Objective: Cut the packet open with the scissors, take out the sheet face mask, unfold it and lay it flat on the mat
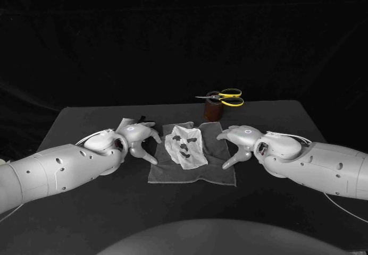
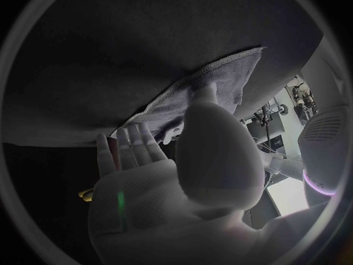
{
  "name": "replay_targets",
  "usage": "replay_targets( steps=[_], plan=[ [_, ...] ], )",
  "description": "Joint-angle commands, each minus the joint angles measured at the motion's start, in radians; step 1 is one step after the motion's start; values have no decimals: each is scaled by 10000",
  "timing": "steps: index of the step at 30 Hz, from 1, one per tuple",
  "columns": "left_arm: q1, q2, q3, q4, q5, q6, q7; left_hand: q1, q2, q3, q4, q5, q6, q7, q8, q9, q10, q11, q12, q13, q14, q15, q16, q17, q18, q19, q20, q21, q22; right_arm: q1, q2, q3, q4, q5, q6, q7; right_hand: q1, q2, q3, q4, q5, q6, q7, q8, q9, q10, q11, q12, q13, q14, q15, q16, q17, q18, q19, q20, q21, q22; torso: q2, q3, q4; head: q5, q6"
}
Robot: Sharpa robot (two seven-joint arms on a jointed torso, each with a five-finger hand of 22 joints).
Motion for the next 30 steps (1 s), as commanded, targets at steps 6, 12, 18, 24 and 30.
replay_targets(
  steps=[6, 12, 18, 24, 30],
  plan=[
    [-170, -154, -160, -58, -265, 1064, -885, -65, -2, -16, 16, 29, 186, 83, 19, 83, 14, -24, -51, 8, -4, -52, -41, -9, 163, -9, -59, -69, -12, -226, -490, -228, 14, -898, 2441, -1335, -149, -37, -155, -100, 44, 58, 47, 58, -6, 12, -99, 74, 28, -33, -91, -93, -26, 120, -9, -62, -10, -25, -2, -2, 2, -63, 0],
    [-170, -220, -161, 47, -147, 886, -775, -83, -5, -17, 15, 30, 184, 71, 10, 82, -21, -31, -92, 3, 38, -45, -14, 8, 174, -25, -60, -73, -37, -224, -702, -229, 306, -898, 2799, -1576, -212, -40, -157, -101, 43, 38, 34, 56, -19, 20, -112, 76, 29, -41, -105, -101, -31, 138, 18, -71, -4, -7, 2, 3, 25, -51, 0],
    [-168, -300, -162, 129, -58, 784, -703, -87, -6, -19, 15, 30, 181, 82, 2, 81, -33, -17, -120, 1, 72, -38, 1, 16, 182, -32, -57, -74, -47, -223, -930, -230, 704, -851, 3010, -1723, -247, -42, -163, -100, 42, -5, 29, 46, -39, 4, -118, 74, 28, -23, -110, -101, -28, 153, 66, -78, 7, 26, -4, -15, 9, -28, 0],
    [-167, -336, -161, 218, 59, 534, -516, -59, -14, -26, 16, 28, 114, 44, -46, 67, -150, -18, -206, -12, 111, 26, -1, 18, 192, -38, -34, -75, -60, -222, -1056, -230, 1001, -793, 2742, -1907, -348, -45, -171, -99, 42, -109, 17, 19, -85, -74, -127, 61, 19, -96, -103, -127, -52, 179, 80, -77, 15, 22, 2, -13, 0, -24, 0],
    [-167, -460, -153, 335, 357, -230, -157, -24, -22, -40, 13, 25, -10, 4, -131, 41, -200, 104, -304, -11, 225, 363, 39, 43, 196, -6, 63, -64, -42, -221, -1132, -228, 1104, -475, 1023, -1756, -561, -61, -196, -100, 39, -1024, 42, -221, -455, -663, -86, -6, -35, -320, -13, -213, -121, 240, 353, 1, 93, 165, -3, 0, 7, -22, 0]
  ],
)
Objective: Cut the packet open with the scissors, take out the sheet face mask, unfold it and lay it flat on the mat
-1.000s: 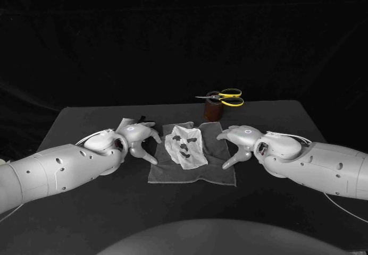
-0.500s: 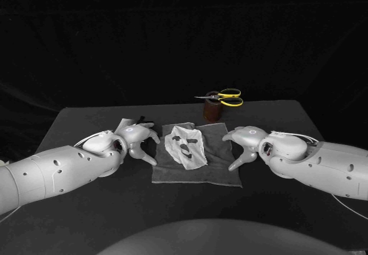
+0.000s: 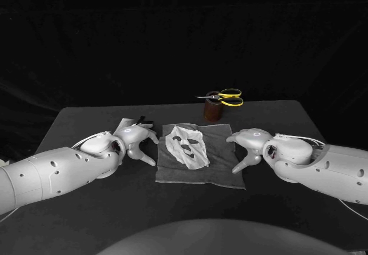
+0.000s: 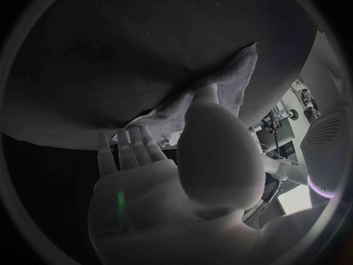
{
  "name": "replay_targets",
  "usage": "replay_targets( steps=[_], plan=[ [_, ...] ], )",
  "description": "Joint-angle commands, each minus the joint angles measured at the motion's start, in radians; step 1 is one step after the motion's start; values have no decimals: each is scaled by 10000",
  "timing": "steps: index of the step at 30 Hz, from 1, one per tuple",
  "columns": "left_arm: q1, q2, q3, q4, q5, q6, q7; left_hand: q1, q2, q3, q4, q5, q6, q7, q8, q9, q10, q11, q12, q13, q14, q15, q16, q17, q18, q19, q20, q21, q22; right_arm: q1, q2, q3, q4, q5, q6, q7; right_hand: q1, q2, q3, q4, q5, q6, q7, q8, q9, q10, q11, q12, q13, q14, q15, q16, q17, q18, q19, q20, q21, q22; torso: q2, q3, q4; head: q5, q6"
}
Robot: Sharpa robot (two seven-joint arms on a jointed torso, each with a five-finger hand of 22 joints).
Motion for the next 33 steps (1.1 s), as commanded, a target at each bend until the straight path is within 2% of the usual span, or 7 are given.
replay_targets(
  steps=[1, 5, 7, 11, 15, 21, 33],
  plan=[
    [-121, -170, -95, -12, 239, -115, 1, -2, -23, -32, 13, 25, -49, 144, -98, 45, 122, -9, -34, 13, 81, 273, 77, 33, 199, 9, 102, -18, 15, -257, -126, -217, -130, 108, -50, -360, -65, -46, -132, -74, 35, -327, 136, -116, -146, -176, 33, -83, -84, -80, 40, -62, -18, 70, 34, 30, 42, -10, -11, 8, 2, 1, 0],
    [-63, -419, -80, 234, 804, -1031, 452, 124, -14, -29, 12, 29, 71, 506, -59, 72, 630, 341, 8, 57, 405, 326, 252, 127, 203, 44, 138, -8, 21, -210, -186, -214, -58, 1125, -1603, 517, 20, -40, -120, -77, 41, -187, 175, -96, -82, 79, 94, -7, -38, 144, 166, -14, 34, 59, 197, 105, 85, 61, -18, 22, 9, 33, 0],
    [-3, -572, -73, 431, 1130, -1437, 721, 242, -2, -5, 11, 36, 216, 615, 2, 103, 1318, 619, 114, 112, 866, 596, 530, 271, 294, 130, 116, 16, 94, -161, -208, -213, -10, 1847, -2264, 1193, 224, -7, -41, -82, 67, 246, 223, 12, 91, 611, 188, 93, 23, 531, 219, 86, 133, 76, 434, 85, 145, 206, -18, 26, 6, 17, 0],
    [68, -864, -66, 933, 1660, -1996, 1240, 526, 64, 308, 8, 55, 381, 713, 70, 134, 2179, 640, 269, 175, 1241, 549, 713, 364, 370, 239, 144, 49, 175, -95, -251, -211, 109, 2832, -3043, 2160, 637, 137, 123, -85, 142, 961, 222, 248, 326, 1564, 462, 271, 100, 1396, 475, 333, 326, 71, 545, 77, 179, 198, -11, 16, -1, 1, 0],
    [75, -1169, -69, 1563, 2084, -2361, 1748, 876, 166, 980, 0, 47, 480, 697, 76, 139, 2334, 590, 177, 132, 1330, 512, 607, 312, 420, 265, 158, 50, 155, -53, -314, -210, 197, 3339, -3393, 2568, 764, 495, 507, -86, 142, 1416, 271, 395, 441, 2249, 526, 335, 110, 1919, 533, 462, 412, 97, 735, 66, 217, 251, 4, 5, 14, -21, 0],
    [3, -1469, -79, 2257, 2257, -2267, 2209, 1462, 590, 2676, -19, 23, 625, 535, 11, 111, 2318, 427, -100, 102, 1337, 447, 307, 179, 416, 341, 157, 59, 150, -36, -331, -210, 111, 3323, -3389, 2498, 696, 451, 469, -80, 140, 1572, 403, 434, 452, 2248, 517, 226, 69, 1878, 539, 404, 361, 136, 762, 66, 210, 213, -4, 3, 8, 3, 0],
    [-206, -1301, -102, 2868, 1374, -160, 2184, 1693, 1291, 3531, -58, 6, 939, 493, -170, 11, 2900, 458, -253, 140, 1902, 264, 226, 185, 580, 429, 121, 60, 86, 0, -107, -184, -5, 2516, -3762, 1740, 358, 251, 325, -75, 280, 1554, 420, 421, 341, 1620, 399, 19, 13, 1070, 374, 46, 95, 105, 495, 75, 96, -27, 5, 4, -3, -25, 0]
  ],
)
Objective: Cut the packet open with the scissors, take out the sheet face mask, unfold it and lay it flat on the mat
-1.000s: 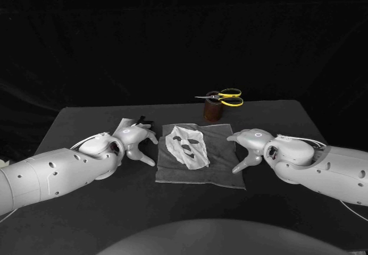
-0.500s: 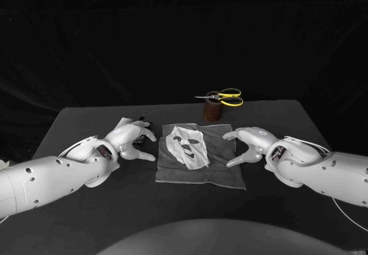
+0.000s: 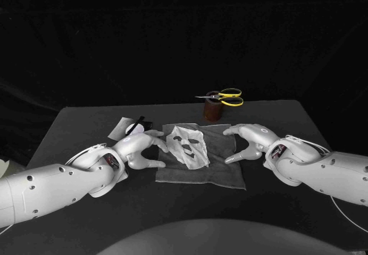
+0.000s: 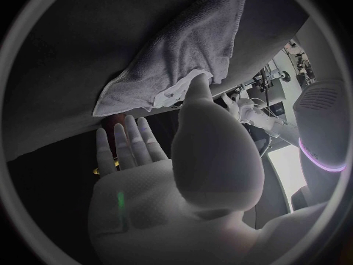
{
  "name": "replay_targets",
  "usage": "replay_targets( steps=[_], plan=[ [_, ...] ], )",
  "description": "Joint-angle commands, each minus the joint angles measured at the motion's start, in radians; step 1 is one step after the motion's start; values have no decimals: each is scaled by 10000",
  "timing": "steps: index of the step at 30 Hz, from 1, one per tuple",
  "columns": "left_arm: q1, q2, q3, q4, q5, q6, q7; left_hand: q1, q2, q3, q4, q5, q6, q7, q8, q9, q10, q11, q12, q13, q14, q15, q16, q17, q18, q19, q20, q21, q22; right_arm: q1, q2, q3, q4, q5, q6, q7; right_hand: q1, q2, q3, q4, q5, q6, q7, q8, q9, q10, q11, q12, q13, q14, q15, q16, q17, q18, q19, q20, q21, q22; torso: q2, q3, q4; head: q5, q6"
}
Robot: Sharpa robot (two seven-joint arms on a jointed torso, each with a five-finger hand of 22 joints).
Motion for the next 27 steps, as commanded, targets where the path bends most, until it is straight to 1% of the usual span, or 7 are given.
replay_targets(
  steps=[1, 5, 6, 9, 15, 23, 27],
  plan=[
    [-18, 85, 0, 85, -529, 1345, 197, -16, 172, 121, -6, 4, 105, 5, -46, -17, 195, 34, -19, 20, 119, -7, -18, 13, 110, -82, -8, -19, -73, 38, 122, 18, -70, -436, -276, -318, -96, 6, -35, 3, 53, 22, 222, 25, -9, -94, -25, -44, -15, -84, -25, -56, -12, 103, -83, 2, -50, -23, -4, 7, -15, -19, 0],
    [-32, 184, -6, 123, -777, 1914, 222, -42, 388, 335, -19, 1, 136, -39, -140, -69, 18, 4, -82, -11, -2, -32, -180, -58, 179, -223, -19, -67, -195, 96, 419, 25, -271, -502, 59, -312, -335, 590, 436, -7, 294, 94, 223, 37, -41, -101, -38, -27, -7, -107, -52, -108, -48, 58, -130, -2, -69, -70, -1, 10, -12, -34, 0],
    [-35, 212, -8, 125, -844, 2053, 222, -50, 432, 385, -22, 0, 122, -47, -172, -86, -90, -22, -98, -21, -81, -45, -242, -86, 196, -244, -21, -73, -212, 119, 519, 27, -361, -512, 189, -312, -343, 613, 466, -8, 295, 90, 221, 34, -49, -129, -45, -31, -9, -113, -66, -114, -52, 55, -141, -4, -71, -78, -3, 9, -10, -51, 0],
    [-39, 276, -15, 134, -1030, 2364, 198, -367, 581, 459, -9, -5, 73, -108, -333, -166, -799, -109, -138, -59, -245, -58, -430, -164, 276, -308, -7, -78, -259, 177, 805, 29, -622, -563, 601, -323, -520, 962, 738, -15, 240, -46, 238, -20, -147, -391, -36, -56, -29, -233, -50, -179, -104, 25, -230, -7, -92, -141, -13, 7, -5, -55, 0],
    [-47, 334, -23, 199, -1262, 2640, 130, -493, 677, 572, -28, -7, 46, -244, -485, -239, -1260, -316, -142, -70, 168, -3, -344, -92, 452, 105, -16, 72, 34, 229, 1213, 31, -1021, -650, 1162, -336, -629, 1182, 912, -23, 192, -145, 233, -67, -244, -567, -54, -61, -36, -299, -91, -231, -149, 24, -259, -17, -90, -168, 1, 2, 12, -65, 0],
    [-54, 336, -29, 343, -1384, 2717, 221, -281, 1011, 924, -90, -8, 175, -217, -593, -292, -795, -242, -89, -31, 950, 1, -158, 40, 543, 704, -133, 288, 307, 246, 1610, 33, -1509, -691, 1674, -357, -655, 1418, 1115, -33, 199, -360, 268, -155, -395, -760, -25, -71, -46, -329, -65, -269, -192, 34, -282, -17, -81, -194, 4, 1, 6, -86, 0],
    [-59, 277, -33, 459, -1398, 2659, 342, -174, 1035, 1032, -109, -8, 235, -220, -608, -300, -668, -234, -85, -26, 1040, -20, -174, 42, 545, 824, -189, 324, 333, 235, 1738, 32, -1703, -697, 1910, -396, -700, 1574, 1220, -39, 177, -410, 310, -187, -462, -822, 11, -70, -47, -324, -29, -281, -215, 42, -293, -16, -73, -208, 3, 10, -10, -76, 0]
  ],
)
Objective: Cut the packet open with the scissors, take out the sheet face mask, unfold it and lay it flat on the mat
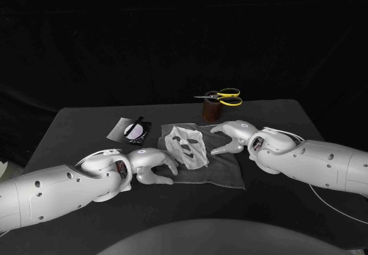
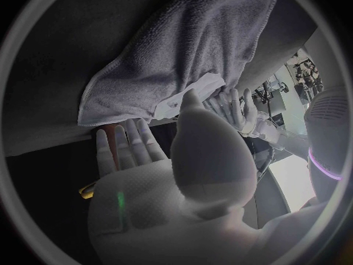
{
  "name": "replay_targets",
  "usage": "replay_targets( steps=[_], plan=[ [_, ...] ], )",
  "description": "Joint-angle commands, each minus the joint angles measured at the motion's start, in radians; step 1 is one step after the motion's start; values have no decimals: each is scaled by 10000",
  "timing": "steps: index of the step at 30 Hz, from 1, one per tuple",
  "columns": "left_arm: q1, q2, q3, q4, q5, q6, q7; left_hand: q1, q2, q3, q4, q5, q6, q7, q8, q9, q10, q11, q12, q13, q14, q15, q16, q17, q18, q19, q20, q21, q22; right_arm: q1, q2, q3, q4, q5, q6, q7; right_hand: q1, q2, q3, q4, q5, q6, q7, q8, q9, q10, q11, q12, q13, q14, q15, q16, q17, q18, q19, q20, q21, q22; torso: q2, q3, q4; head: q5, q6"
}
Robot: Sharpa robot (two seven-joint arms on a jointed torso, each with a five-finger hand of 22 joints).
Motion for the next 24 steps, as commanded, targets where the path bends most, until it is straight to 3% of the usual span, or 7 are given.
replay_targets(
  steps=[1, 10, 14, 18, 24],
  plan=[
    [-11, -42, -2, 111, -200, 182, 290, 116, 87, 119, -16, -8, 73, -3, -47, -17, 138, -5, 30, 12, 158, 3, 46, 21, 152, 159, -23, 69, 39, -4, 70, 7, -123, -180, 608, -120, -24, 120, 70, 3, -51, -84, 345, -64, -25, -77, 6, -32, -15, -75, 43, -69, -17, 47, -79, 21, -38, -11, 2, 4, -10, 6, 0],
    [-20, -162, -8, 226, -205, 165, 361, 230, 20, 366, 4, -6, 150, -24, -151, -60, 352, -53, 24, 14, 1046, 32, 229, 157, 145, 1050, -62, 350, 308, -30, 161, 6, -317, -225, 823, -209, -28, 171, 105, 0, -53, -117, 356, -76, -53, -84, 14, -31, -15, -64, 51, -70, -22, 51, -77, 20, -34, -12, -3, 10, -19, 2, 0],
    [-21, -197, -10, 209, -206, 419, 305, 189, 40, 407, 15, -7, 203, -7, -151, -59, 605, 11, 63, 38, 1181, 19, 237, 170, 141, 1080, -72, 349, 229, -33, 191, 6, -406, -242, 871, -222, -38, 264, 170, -5, -38, -122, 377, -91, -84, -104, 32, -31, -15, -67, 67, -74, -37, 59, -82, 19, -28, -20, -1, 13, -25, 11, 0],
    [-22, -211, -11, 193, -208, 1022, 176, 81, 94, 496, 21, -5, 303, 64, -159, -57, 1277, 180, 156, 76, 1939, -29, 435, 297, 145, 1500, -105, 438, 290, -34, 230, 6, -498, -263, 937, -254, -38, 264, 170, -5, -38, -122, 377, -91, -84, -104, 32, -31, -15, -67, 67, -74, -37, 59, -82, 19, -28, -20, -9, 13, -22, 3, 0],
    [-24, -205, -13, 137, -254, 2288, -196, -130, 241, 559, 52, -10, 360, 99, -178, -58, 1494, 211, 107, 56, 2185, -81, 411, 305, 146, 1740, -148, 460, 208, -34, 264, 7, -589, -301, 1045, -318, -44, 292, 189, -5, -20, -137, 382, -96, -99, -141, 33, -35, -18, -93, 69, -79, -47, 60, -92, 20, -28, -27, -7, 13, -17, -3, 0]
  ],
)
